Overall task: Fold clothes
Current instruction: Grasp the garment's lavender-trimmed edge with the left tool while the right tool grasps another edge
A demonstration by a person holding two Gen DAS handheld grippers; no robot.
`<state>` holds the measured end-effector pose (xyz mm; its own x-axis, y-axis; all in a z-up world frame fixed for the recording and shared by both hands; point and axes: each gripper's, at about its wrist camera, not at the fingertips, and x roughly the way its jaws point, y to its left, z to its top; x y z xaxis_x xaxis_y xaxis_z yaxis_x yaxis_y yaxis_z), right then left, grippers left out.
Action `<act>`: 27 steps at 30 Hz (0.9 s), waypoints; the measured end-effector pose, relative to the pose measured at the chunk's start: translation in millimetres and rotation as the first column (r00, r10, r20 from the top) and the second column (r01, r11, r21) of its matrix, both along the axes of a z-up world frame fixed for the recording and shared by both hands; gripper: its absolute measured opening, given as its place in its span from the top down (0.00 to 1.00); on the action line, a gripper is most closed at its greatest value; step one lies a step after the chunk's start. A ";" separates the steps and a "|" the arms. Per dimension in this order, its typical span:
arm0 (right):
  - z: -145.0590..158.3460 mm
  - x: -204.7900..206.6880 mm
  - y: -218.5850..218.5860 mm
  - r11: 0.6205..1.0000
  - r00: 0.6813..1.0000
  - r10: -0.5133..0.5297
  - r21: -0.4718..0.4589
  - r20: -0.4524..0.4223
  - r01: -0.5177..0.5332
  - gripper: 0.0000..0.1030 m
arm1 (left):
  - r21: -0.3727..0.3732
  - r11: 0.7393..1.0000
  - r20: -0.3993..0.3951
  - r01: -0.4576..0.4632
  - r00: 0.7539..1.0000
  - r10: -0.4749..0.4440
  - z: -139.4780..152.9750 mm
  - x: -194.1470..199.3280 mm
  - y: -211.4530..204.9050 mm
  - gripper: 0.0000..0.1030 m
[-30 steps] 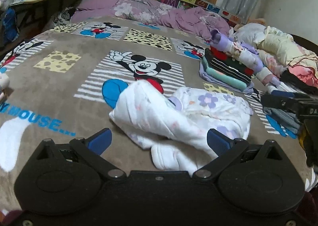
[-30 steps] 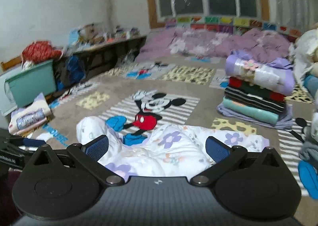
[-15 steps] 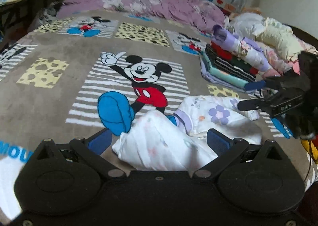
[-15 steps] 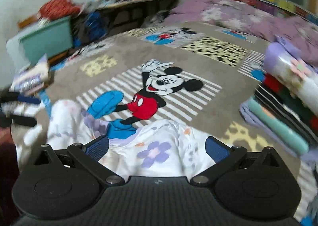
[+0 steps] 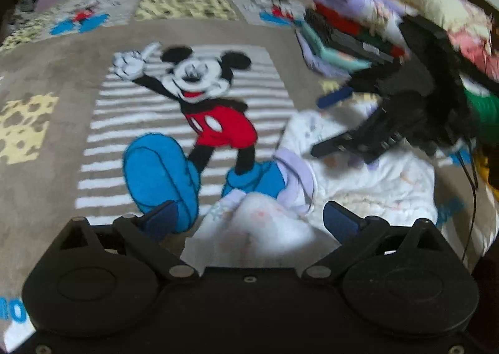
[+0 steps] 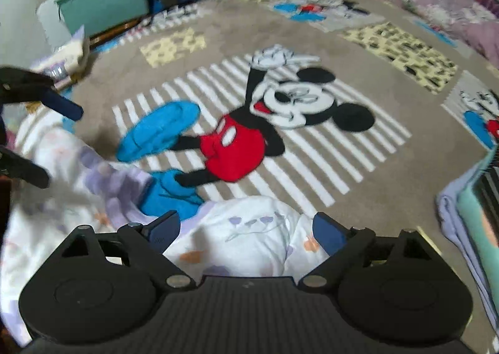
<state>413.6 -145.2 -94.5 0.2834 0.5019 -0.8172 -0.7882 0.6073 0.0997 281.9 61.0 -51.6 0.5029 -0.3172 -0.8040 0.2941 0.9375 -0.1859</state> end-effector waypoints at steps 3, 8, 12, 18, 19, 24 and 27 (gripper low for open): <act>-19.6 13.0 6.4 1.000 0.999 0.003 -0.027 -0.054 -0.005 0.11 | 0.010 0.999 -0.059 0.053 0.997 -0.053 -10.0 9.7 -5.6 0.09; -30.3 18.3 7.6 1.000 0.996 0.009 -0.022 -0.087 -0.011 0.20 | 0.011 0.991 -0.122 0.132 0.984 -0.129 -23.1 17.4 -12.4 0.47; -20.7 13.7 1.5 0.999 0.999 0.008 -0.046 -0.034 -0.009 0.70 | 0.038 0.979 -0.087 0.199 0.977 -0.195 -14.7 10.7 -22.0 0.63; -0.9 -7.3 -7.4 0.997 0.998 0.061 -0.045 0.018 -0.060 0.86 | 0.081 0.967 -0.031 0.242 0.970 -0.241 2.9 -0.2 -31.3 0.76; 3.7 -11.4 -9.1 0.998 0.998 0.059 -0.040 0.035 -0.058 0.87 | 0.089 0.964 -0.015 0.251 0.968 -0.250 7.3 -3.1 -33.5 0.78; 35.0 -32.9 -24.6 1.000 0.992 0.013 0.010 0.129 -0.015 0.88 | 0.166 0.949 0.069 0.268 0.957 -0.282 33.6 -19.4 -44.2 0.80; 60.6 -47.7 -44.3 0.997 0.982 -0.044 0.068 0.181 0.033 0.88 | 0.262 0.929 0.136 0.261 0.943 -0.303 48.8 -27.4 -54.3 0.81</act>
